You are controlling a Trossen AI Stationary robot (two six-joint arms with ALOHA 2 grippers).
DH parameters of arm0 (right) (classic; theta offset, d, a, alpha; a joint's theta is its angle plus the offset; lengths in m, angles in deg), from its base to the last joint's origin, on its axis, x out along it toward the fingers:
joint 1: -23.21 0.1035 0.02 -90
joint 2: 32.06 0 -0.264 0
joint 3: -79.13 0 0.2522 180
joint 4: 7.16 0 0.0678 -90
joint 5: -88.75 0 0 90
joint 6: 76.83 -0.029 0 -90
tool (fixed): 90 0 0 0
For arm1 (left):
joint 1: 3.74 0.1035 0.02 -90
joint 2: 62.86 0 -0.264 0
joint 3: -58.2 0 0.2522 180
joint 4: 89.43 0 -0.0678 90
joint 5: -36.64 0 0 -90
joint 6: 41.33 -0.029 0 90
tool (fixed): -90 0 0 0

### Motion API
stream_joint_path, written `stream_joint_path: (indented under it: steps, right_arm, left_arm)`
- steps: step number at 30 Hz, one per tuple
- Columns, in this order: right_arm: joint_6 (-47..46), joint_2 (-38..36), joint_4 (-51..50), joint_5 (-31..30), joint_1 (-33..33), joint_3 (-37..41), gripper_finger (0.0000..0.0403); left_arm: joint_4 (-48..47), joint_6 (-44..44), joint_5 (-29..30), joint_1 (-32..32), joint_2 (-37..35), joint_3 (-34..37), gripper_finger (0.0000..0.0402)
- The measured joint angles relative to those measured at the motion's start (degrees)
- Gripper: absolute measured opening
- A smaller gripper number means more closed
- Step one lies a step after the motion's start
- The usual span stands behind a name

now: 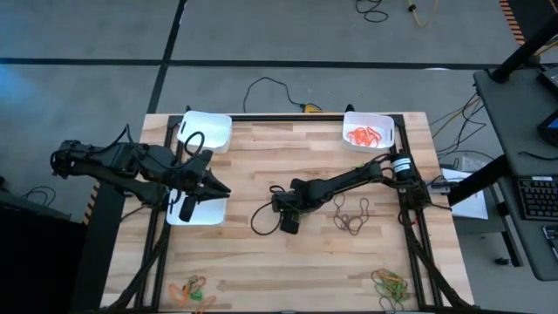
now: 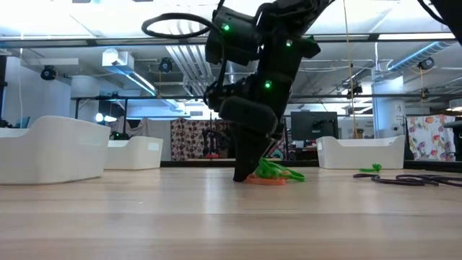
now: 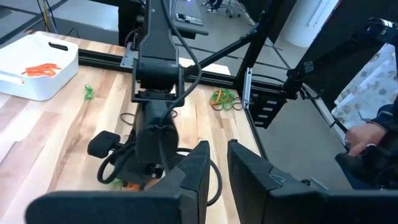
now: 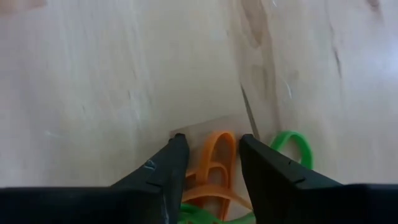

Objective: Sort rubber bands into baskets
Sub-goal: Put the orange rubber band into the top right white bin

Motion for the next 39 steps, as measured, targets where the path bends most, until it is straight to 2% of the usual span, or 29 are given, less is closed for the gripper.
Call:
stream_joint_path:
  steps: [11,17,22,31,35,39]
  right_arm:
    - [2.52,-0.56,-0.42,1.93,-2.1,-0.16,0.0017]
    - [2.6,-3.16,-0.36,1.4,-3.78,-0.44,0.0012]
    - [2.68,-7.7,-0.1,1.28,-6.74,-0.49,0.0012]
    - [5.65,-17.08,-4.15,1.22,-16.41,-0.46,0.0012]
    - [5.99,-21.05,-12.5,-3.28,-23.44,-0.46,0.0012]
    - [6.38,-23.83,-21.17,-12.81,-30.77,-0.42,0.0012]
  left_arm:
    - [0.02,-0.62,3.02,0.0,0.0,0.0,0.0042]
    - [0.07,-1.79,6.78,0.02,0.0,0.0,0.0042]
    - [0.14,-1.62,6.99,0.09,0.07,0.0,0.0042]
    - [0.64,-1.39,7.45,2.0,0.19,0.0,0.0042]
    - [1.47,-0.81,7.51,3.76,0.48,0.0,0.0042]
    - [2.26,-0.68,7.54,5.42,1.17,0.0,0.0042]
